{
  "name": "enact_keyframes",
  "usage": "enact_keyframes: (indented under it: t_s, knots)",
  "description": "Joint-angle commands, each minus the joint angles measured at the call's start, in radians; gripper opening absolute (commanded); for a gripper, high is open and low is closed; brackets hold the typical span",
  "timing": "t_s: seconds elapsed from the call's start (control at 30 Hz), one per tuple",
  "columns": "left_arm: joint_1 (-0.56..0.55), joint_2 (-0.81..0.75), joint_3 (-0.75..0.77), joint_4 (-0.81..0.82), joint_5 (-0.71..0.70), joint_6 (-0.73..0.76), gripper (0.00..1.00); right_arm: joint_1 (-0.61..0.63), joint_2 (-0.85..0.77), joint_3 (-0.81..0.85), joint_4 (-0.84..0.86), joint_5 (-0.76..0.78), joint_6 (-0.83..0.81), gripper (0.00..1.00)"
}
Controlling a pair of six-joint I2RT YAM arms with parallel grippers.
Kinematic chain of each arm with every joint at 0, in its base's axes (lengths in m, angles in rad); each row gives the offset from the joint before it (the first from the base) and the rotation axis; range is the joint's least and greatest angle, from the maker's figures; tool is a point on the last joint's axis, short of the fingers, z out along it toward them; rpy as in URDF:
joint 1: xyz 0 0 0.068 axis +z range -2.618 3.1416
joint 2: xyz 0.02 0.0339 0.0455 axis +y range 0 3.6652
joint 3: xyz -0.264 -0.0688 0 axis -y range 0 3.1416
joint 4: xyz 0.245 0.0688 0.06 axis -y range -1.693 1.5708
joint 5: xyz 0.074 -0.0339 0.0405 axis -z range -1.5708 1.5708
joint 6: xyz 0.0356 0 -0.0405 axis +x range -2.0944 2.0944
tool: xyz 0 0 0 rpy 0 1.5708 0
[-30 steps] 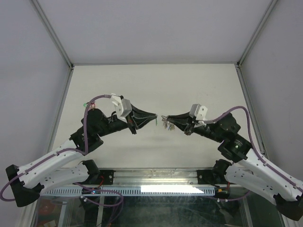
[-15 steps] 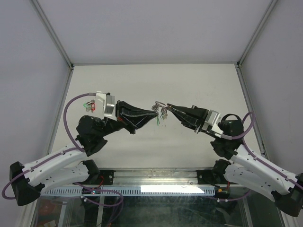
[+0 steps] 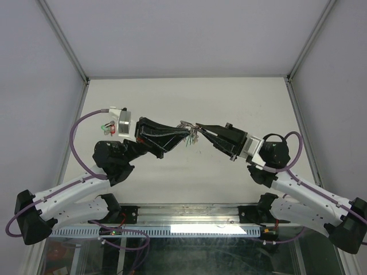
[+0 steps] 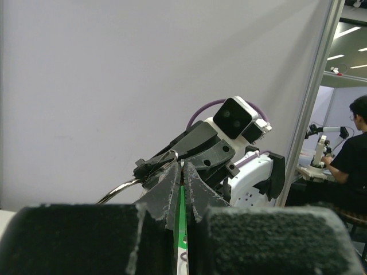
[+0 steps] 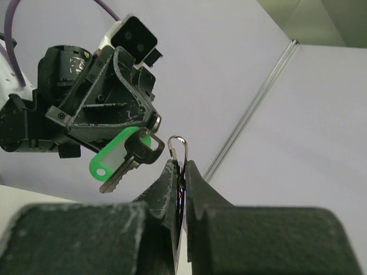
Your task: Put the keys on the keyring
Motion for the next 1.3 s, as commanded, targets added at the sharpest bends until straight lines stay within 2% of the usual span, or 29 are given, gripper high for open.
enact_keyframes:
  t_s: [0.0,0.37,0.6,0.8,1.27]
  knots:
    - [0.010,0.013,0.043,0.099,-0.018,-0.047,0.00,0.012,0.025,0.080,0.160,-0.050,-0.051,0.00]
    - [0.010,0.013,0.030,0.124,-0.066,-0.059,0.00,0.053,0.064,0.106,0.179,-0.008,-0.110,0.00]
    - [0.010,0.018,0.025,0.154,-0.082,-0.066,0.00,0.130,0.096,0.115,0.174,0.126,-0.264,0.00]
    - [0.010,0.009,0.018,0.166,-0.100,-0.067,0.00,0.171,0.132,0.123,0.262,0.265,-0.350,0.00]
    - [0.010,0.012,0.010,0.174,-0.129,-0.072,0.00,0.203,0.171,0.147,0.291,0.267,-0.399,0.00]
